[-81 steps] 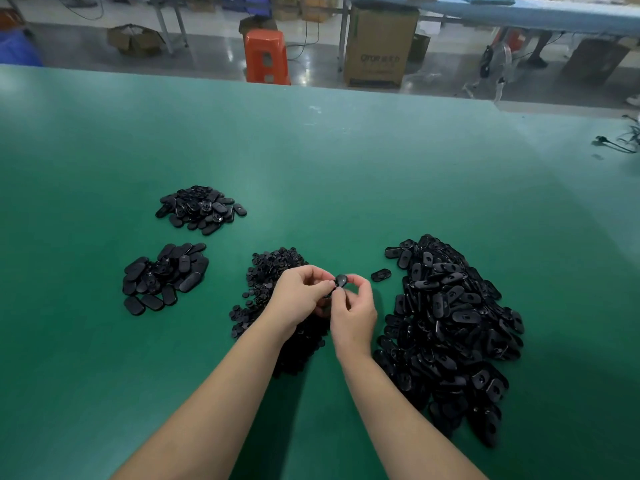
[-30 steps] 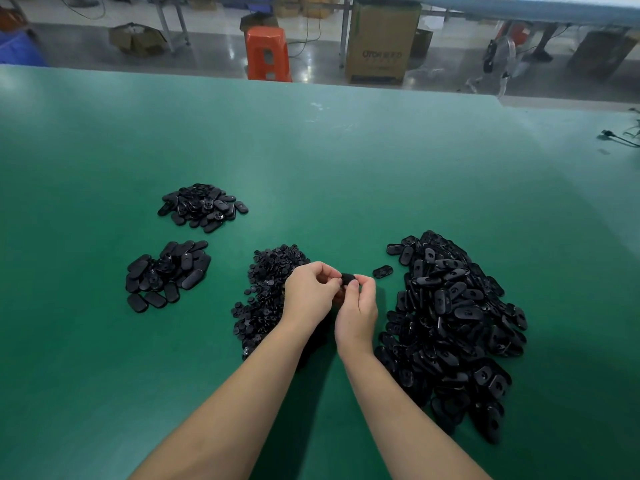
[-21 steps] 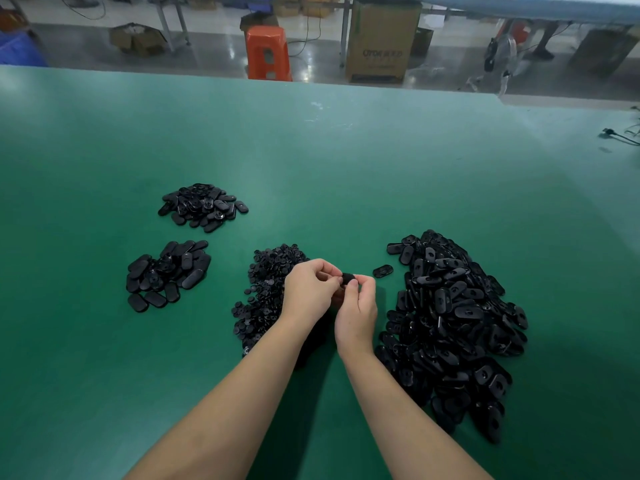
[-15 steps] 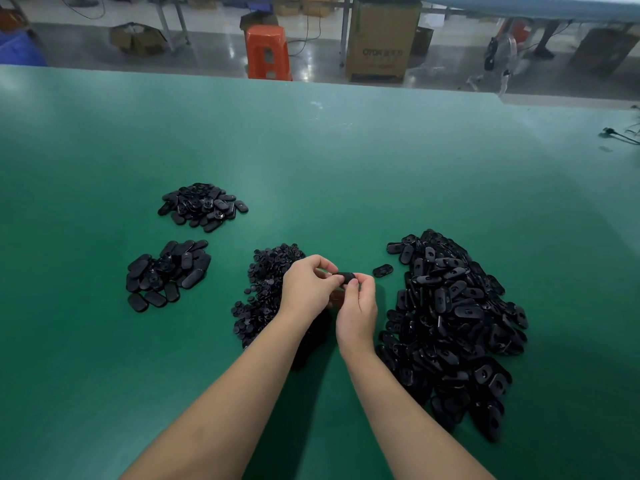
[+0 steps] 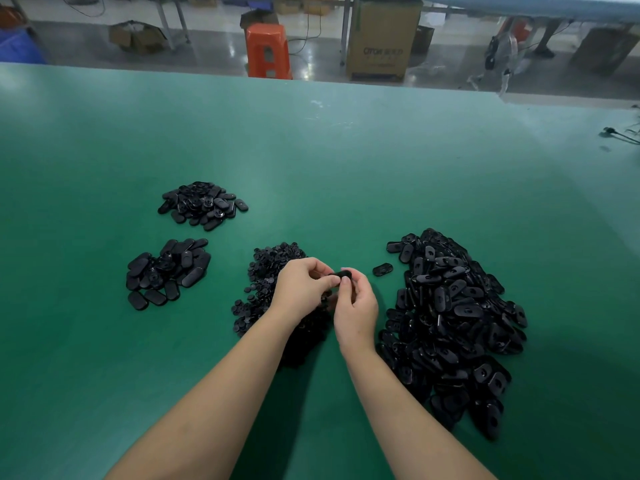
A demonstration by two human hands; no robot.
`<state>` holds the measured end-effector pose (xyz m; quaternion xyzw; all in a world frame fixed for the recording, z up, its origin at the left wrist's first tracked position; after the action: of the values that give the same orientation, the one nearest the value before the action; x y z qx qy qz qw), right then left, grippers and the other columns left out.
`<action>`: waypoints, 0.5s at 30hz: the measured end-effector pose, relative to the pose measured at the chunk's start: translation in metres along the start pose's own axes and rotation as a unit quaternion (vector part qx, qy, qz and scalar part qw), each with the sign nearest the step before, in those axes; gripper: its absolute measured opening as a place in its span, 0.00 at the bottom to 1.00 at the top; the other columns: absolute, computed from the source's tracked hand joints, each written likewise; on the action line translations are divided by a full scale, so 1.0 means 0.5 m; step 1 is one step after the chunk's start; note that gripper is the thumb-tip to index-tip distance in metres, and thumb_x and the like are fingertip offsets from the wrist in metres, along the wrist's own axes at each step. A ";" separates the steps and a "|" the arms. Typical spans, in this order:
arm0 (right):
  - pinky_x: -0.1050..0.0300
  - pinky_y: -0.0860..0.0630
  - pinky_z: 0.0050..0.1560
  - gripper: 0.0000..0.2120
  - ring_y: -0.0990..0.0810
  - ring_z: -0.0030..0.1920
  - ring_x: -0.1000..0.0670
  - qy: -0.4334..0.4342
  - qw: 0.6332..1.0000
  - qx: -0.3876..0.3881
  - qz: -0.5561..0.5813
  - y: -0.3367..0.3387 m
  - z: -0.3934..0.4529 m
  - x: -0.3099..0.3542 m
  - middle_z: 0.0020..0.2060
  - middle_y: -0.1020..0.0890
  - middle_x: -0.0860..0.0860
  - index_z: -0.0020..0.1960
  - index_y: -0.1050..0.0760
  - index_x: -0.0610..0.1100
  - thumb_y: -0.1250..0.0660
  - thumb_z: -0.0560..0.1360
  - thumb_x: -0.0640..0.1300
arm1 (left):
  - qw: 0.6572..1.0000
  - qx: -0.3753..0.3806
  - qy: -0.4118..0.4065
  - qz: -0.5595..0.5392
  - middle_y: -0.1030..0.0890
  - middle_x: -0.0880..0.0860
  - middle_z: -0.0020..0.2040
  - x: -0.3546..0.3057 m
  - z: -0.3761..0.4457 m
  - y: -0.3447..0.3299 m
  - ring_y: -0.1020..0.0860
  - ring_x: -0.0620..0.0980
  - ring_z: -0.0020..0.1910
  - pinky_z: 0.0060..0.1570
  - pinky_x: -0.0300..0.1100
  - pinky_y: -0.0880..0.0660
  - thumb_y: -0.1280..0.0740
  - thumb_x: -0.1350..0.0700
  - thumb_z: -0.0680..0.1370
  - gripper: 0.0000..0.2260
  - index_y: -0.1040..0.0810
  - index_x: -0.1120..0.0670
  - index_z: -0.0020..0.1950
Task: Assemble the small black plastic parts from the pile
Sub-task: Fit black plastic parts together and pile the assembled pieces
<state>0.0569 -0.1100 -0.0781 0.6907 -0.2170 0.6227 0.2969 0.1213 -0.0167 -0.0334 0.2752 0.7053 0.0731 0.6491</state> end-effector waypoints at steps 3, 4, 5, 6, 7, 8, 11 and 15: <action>0.43 0.22 0.59 0.10 0.17 0.54 0.47 -0.006 1.000 0.005 0.006 -0.001 0.000 0.000 0.53 0.16 0.52 0.61 0.22 0.49 0.37 0.82 0.43 | 1.000 0.008 -0.005 0.004 0.17 0.48 0.36 0.003 0.002 0.000 0.25 0.42 0.31 0.36 0.38 0.30 0.24 0.56 0.74 0.03 0.16 0.52 0.42; 0.46 0.22 0.60 0.10 0.17 0.54 0.50 -0.007 1.000 0.003 0.006 -0.001 0.000 0.001 0.52 0.16 0.53 0.61 0.23 0.50 0.37 0.82 0.43 | 1.000 0.012 -0.001 -0.001 0.17 0.48 0.36 0.004 0.002 -0.001 0.25 0.43 0.30 0.36 0.38 0.30 0.24 0.57 0.74 0.03 0.16 0.53 0.42; 0.48 0.22 0.60 0.10 0.18 0.54 0.53 -0.005 1.000 0.001 0.004 0.000 0.000 0.002 0.52 0.16 0.55 0.61 0.23 0.51 0.37 0.82 0.42 | 1.000 0.016 0.005 -0.007 0.17 0.48 0.35 0.004 0.002 -0.003 0.25 0.44 0.29 0.34 0.38 0.30 0.24 0.57 0.74 0.03 0.16 0.53 0.42; 0.49 0.22 0.60 0.11 0.18 0.54 0.55 -0.003 1.000 0.000 0.000 0.000 0.000 0.002 0.52 0.17 0.55 0.61 0.22 0.52 0.37 0.82 0.42 | 1.000 0.019 0.011 -0.011 0.18 0.49 0.34 0.005 0.002 -0.004 0.26 0.44 0.27 0.32 0.38 0.30 0.24 0.56 0.74 0.04 0.17 0.53 0.42; 0.50 0.22 0.60 0.11 0.19 0.55 0.55 0.000 1.000 -0.001 -0.002 0.001 -0.001 0.002 0.52 0.16 0.55 0.61 0.22 0.51 0.37 0.82 0.41 | 1.000 0.022 0.016 -0.014 0.18 0.49 0.33 0.006 0.002 -0.006 0.25 0.45 0.26 0.31 0.37 0.30 0.24 0.56 0.74 0.04 0.17 0.53 0.42; 0.50 0.22 0.60 0.12 0.19 0.55 0.54 0.001 1.000 -0.001 -0.003 0.002 -0.001 0.001 0.53 0.16 0.54 0.62 0.22 0.51 0.38 0.82 0.41 | 0.999 0.025 0.020 -0.016 0.18 0.49 0.33 0.006 0.002 -0.007 0.25 0.45 0.25 0.30 0.36 0.30 0.24 0.56 0.74 0.04 0.18 0.52 0.42; 0.53 0.22 0.59 0.12 0.19 0.55 0.54 0.005 1.000 0.005 -0.006 0.001 -0.001 -0.001 0.53 0.17 0.55 0.61 0.22 0.51 0.39 0.82 0.40 | 0.999 0.030 0.028 -0.026 0.18 0.49 0.32 0.006 0.000 -0.008 0.24 0.45 0.24 0.29 0.37 0.29 0.24 0.58 0.74 0.05 0.19 0.53 0.43; 0.60 0.24 0.56 0.12 0.19 0.53 0.58 0.015 1.000 0.008 -0.004 -0.002 0.000 -0.003 0.51 0.17 0.56 0.58 0.23 0.55 0.38 0.82 0.39 | 0.999 0.023 0.034 -0.029 0.18 0.49 0.32 0.010 -0.001 -0.005 0.23 0.45 0.24 0.27 0.37 0.28 0.23 0.56 0.74 0.05 0.18 0.54 0.44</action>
<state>0.0575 -0.1093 -0.0800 0.6847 -0.2050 0.6333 0.2969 0.1200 -0.0163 -0.0386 0.2667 0.7360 0.0472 0.6204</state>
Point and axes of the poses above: each hand's wrist, its own z-axis towards the middle knuckle, its own y-axis out of the back of the hand, x = y × z, the point moved 2 cm from there along z, towards the middle knuckle
